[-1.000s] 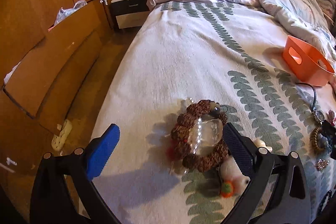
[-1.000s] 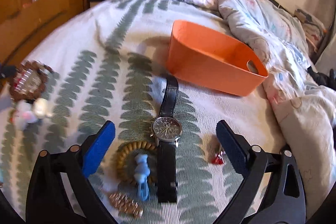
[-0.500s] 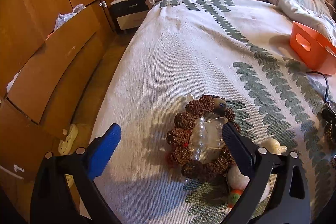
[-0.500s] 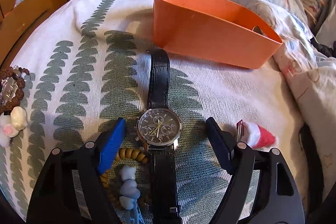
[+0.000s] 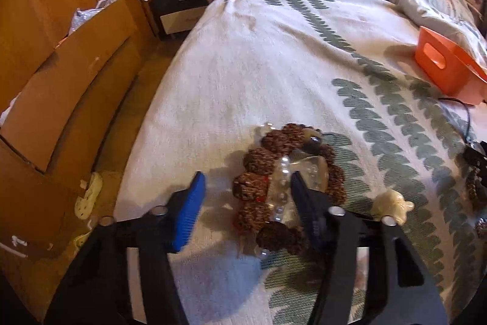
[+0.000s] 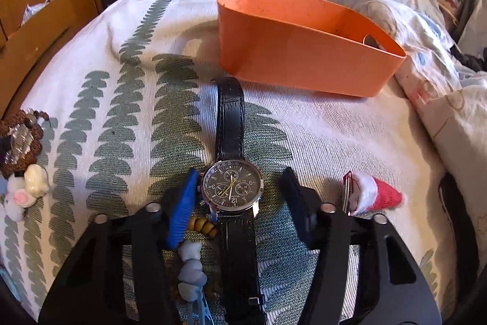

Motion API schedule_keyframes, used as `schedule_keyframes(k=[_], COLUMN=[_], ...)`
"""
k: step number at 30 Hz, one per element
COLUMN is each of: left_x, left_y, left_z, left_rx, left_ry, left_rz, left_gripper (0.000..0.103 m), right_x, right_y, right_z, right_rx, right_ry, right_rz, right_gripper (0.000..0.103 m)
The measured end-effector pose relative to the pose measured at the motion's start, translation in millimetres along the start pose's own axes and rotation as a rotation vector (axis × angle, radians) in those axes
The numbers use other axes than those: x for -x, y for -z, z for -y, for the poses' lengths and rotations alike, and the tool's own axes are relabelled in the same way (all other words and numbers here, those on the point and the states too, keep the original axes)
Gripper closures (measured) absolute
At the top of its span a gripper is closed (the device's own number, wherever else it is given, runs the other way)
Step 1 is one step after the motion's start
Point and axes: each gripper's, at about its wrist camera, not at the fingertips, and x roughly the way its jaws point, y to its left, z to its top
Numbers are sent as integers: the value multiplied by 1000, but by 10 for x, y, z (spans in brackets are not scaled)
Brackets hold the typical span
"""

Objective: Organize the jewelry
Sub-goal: 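Grasp the brown bead bracelet with left tool while right tool grasps the black wristwatch, then lift and carry the brown bracelet with left tool while right tool carries the wristwatch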

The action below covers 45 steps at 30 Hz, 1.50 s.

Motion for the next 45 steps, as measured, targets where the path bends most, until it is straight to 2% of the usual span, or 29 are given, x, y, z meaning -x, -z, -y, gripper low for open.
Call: schedule_keyframes(k=[3, 4, 9, 24, 33, 45], left_x=[11, 15, 27, 284, 589, 1050], left_y=[8, 8, -14, -84, -144, -150], left_z=[41, 47, -6, 2, 88, 149], left_rx=[-11, -11, 12, 21, 6, -3], left_ry=[34, 43, 102, 147, 182, 190], left_rz=[3, 2, 2, 76, 141, 222], left_gripper=[65, 67, 81, 82, 82, 82], right_x=[25, 32, 76, 427, 688, 1133], right_y=[-6, -8, -19, -88, -83, -41], right_z=[50, 66, 167, 238, 228, 266], right_rx=[-23, -31, -78, -95, -92, -102], right_ry=[-22, -27, -71, -86, -96, -116], right_rz=[3, 3, 9, 101, 148, 211], right_gripper=[58, 61, 61, 61, 61, 61])
